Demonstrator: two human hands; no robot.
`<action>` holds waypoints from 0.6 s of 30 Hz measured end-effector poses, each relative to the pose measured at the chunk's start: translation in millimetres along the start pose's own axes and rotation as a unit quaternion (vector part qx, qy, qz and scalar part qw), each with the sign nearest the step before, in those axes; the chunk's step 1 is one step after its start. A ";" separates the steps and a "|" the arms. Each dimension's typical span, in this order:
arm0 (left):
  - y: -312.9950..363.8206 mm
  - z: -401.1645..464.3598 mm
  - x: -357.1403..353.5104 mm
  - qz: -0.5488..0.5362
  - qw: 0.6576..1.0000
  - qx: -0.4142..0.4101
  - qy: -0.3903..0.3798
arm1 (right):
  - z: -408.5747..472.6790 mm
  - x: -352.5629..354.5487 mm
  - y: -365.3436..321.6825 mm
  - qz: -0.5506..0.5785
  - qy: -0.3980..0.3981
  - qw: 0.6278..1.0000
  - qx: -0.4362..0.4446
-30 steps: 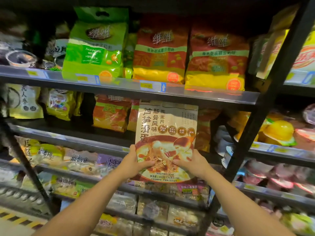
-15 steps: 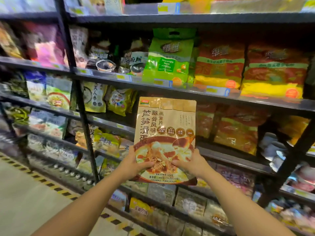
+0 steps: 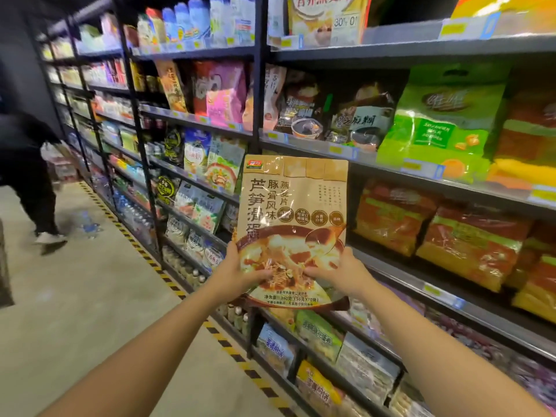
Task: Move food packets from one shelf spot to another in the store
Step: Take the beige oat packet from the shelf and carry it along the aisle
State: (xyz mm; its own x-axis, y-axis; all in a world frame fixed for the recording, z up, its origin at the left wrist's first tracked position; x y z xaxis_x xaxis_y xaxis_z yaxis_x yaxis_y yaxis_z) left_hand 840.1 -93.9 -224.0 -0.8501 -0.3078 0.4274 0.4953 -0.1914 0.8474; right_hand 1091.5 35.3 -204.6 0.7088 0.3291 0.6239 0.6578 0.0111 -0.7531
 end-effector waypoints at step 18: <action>-96.0 102.6 180.1 0.021 0.982 0.036 0.185 | 168.1 -112.4 -202.2 -0.059 -0.083 0.989 0.105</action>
State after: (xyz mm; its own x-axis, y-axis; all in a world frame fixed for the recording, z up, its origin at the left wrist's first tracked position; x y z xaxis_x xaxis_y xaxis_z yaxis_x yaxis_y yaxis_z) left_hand 621.0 -35.3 -196.1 -0.6997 -0.6335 0.3304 0.5029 -0.1082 0.8575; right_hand 836.0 154.9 -157.5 0.5667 0.4637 0.6811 0.6538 0.2500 -0.7142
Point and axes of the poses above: each hand's wrist, its own z-axis towards the middle knuckle, its own x-axis out of the back of the hand, y = z × x, the point moved 5 cm from there along z, towards the middle knuckle, and after that the axes turned 14 degrees about -x, right-handed, at the moved point
